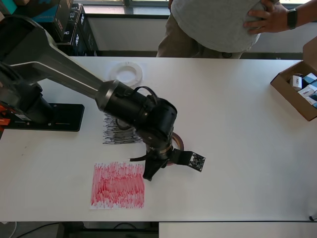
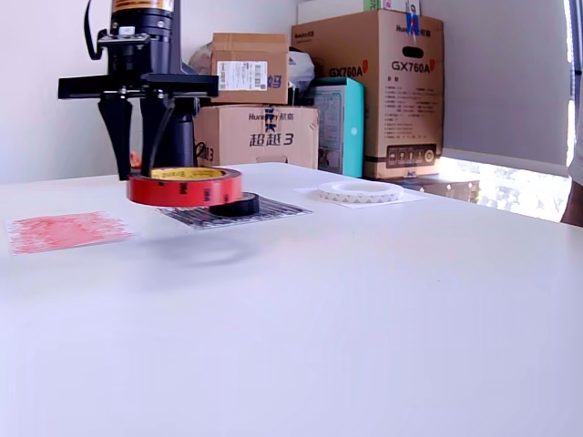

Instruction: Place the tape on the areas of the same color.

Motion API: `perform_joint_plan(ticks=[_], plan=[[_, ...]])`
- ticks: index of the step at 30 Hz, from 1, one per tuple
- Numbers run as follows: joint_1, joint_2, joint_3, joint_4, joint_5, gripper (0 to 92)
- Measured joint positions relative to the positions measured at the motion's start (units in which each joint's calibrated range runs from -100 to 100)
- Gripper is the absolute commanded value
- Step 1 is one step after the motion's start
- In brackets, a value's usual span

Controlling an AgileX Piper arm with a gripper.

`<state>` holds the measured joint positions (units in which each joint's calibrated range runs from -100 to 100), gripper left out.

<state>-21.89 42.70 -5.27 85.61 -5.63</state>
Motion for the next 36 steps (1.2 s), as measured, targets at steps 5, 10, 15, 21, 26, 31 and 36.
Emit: perform_joint_plan(ticks=[5, 10, 15, 21, 26, 31, 36], plan=[[-4.5, -7.2, 6.5, -1.0, -5.3, 0.0], [-8.6, -12.2, 10.8, -1.0, -10.8, 0.0], [-11.8, -13.6, 11.4, -1.0, -15.3, 0.0], [-13.0, -13.6, 11.4, -1.0, -19.5, 0.0], [-13.0, -10.8, 11.4, -3.2, -20.6, 0.0], [-14.0, -8.9, 11.4, -6.2, -21.7, 0.0], [-14.9, -8.7, 11.4, -6.2, -24.1, 0.0]])
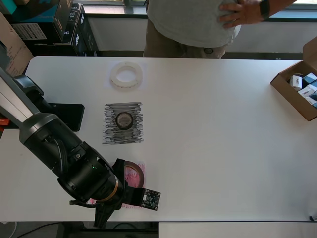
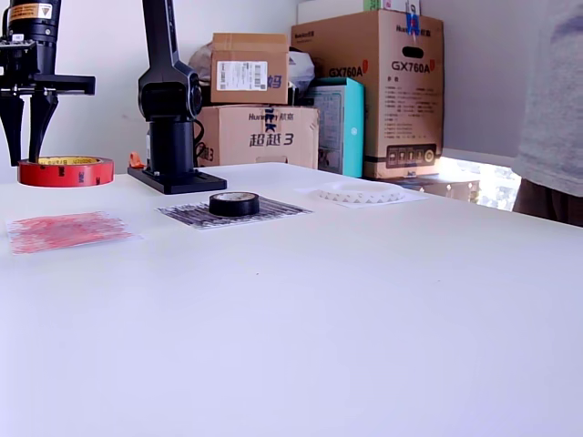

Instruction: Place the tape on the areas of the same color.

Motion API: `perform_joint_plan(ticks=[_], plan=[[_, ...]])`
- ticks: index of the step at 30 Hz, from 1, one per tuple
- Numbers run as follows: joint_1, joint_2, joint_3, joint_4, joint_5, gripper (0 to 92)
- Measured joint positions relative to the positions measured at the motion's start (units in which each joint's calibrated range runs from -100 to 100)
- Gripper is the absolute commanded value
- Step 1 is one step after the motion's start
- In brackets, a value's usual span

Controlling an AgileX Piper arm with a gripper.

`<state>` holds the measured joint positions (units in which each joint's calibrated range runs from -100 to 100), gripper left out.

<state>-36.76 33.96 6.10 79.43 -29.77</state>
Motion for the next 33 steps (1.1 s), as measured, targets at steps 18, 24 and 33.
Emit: perform_joint_plan(ticks=[18, 24, 33], plan=[[-1.5, 0.0, 2.9, -3.2, -4.0, 0.0], [-1.3, 0.0, 4.3, -5.8, -4.2, 0.0], [-0.8, 0.0, 7.3, -6.9, -4.2, 0.0]])
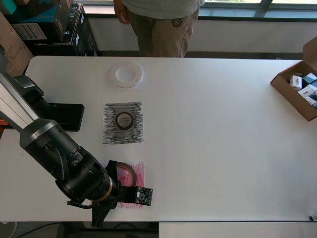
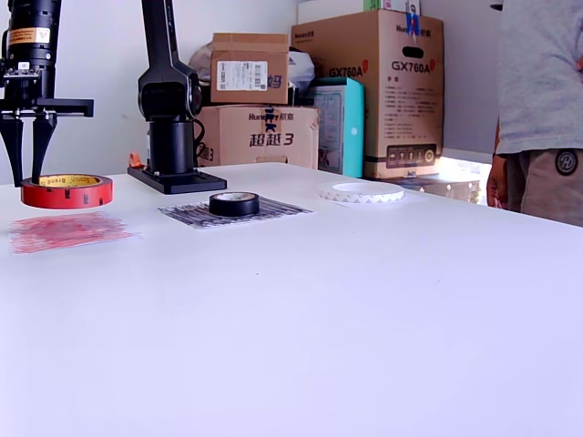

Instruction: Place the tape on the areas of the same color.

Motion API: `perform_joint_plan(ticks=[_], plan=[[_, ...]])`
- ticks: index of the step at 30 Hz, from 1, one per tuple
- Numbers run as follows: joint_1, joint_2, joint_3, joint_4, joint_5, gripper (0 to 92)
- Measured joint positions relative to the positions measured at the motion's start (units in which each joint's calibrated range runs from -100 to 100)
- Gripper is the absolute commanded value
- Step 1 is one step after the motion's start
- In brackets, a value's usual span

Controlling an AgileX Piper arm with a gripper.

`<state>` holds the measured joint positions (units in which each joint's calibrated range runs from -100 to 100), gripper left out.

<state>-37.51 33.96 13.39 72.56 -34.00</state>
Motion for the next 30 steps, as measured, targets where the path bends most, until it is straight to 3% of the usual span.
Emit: perform_joint_plan(ticks=[6, 30], plan=[[-0.6, 0.0, 2.6, -4.2, -0.8, 0.0], [-0.8, 2.5, 1.9, -6.7, -0.8, 0.0]])
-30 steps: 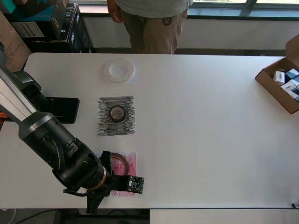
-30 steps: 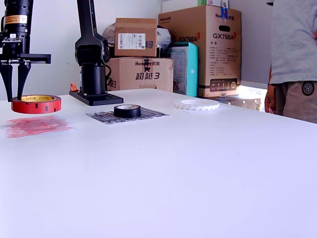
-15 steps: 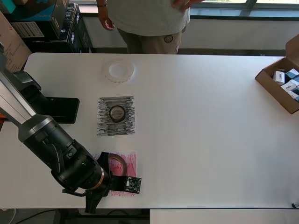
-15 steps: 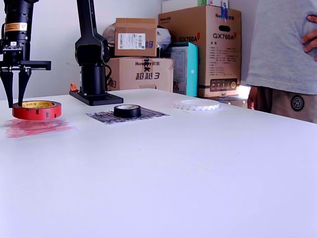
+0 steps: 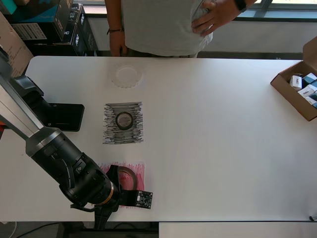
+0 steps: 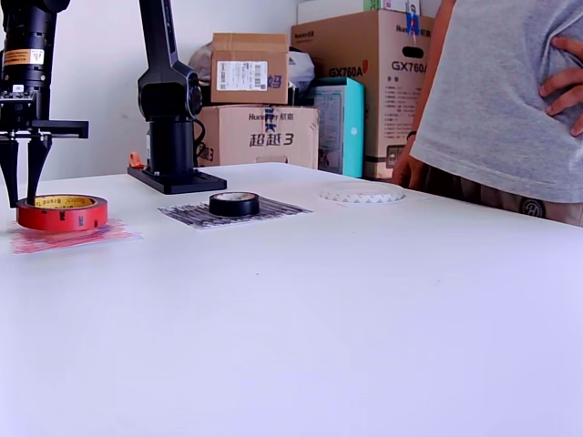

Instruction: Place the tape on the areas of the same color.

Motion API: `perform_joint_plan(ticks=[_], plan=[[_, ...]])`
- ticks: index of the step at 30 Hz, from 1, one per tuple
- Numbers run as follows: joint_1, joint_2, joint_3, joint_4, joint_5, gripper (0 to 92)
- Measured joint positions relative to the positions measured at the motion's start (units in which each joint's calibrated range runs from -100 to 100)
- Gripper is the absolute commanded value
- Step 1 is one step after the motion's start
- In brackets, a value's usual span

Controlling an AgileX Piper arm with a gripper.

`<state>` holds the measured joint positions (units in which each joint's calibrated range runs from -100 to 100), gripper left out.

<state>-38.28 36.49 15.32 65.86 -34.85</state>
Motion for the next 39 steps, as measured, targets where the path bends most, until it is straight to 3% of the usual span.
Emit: perform_joint_plan(ticks=[5, 10, 13, 29, 39], plan=[[0.2, -0.1, 0.0, 0.1, 0.0, 4.0], [0.8, -0.1, 0.0, 0.1, -0.9, 27.9], [0.8, -0.1, 0.3, -0.6, -0.9, 37.1], [1.1, -1.6, -0.9, -1.0, -2.6, 37.6], [7.5, -14.0, -5.8, -1.0, -2.0, 37.6]])
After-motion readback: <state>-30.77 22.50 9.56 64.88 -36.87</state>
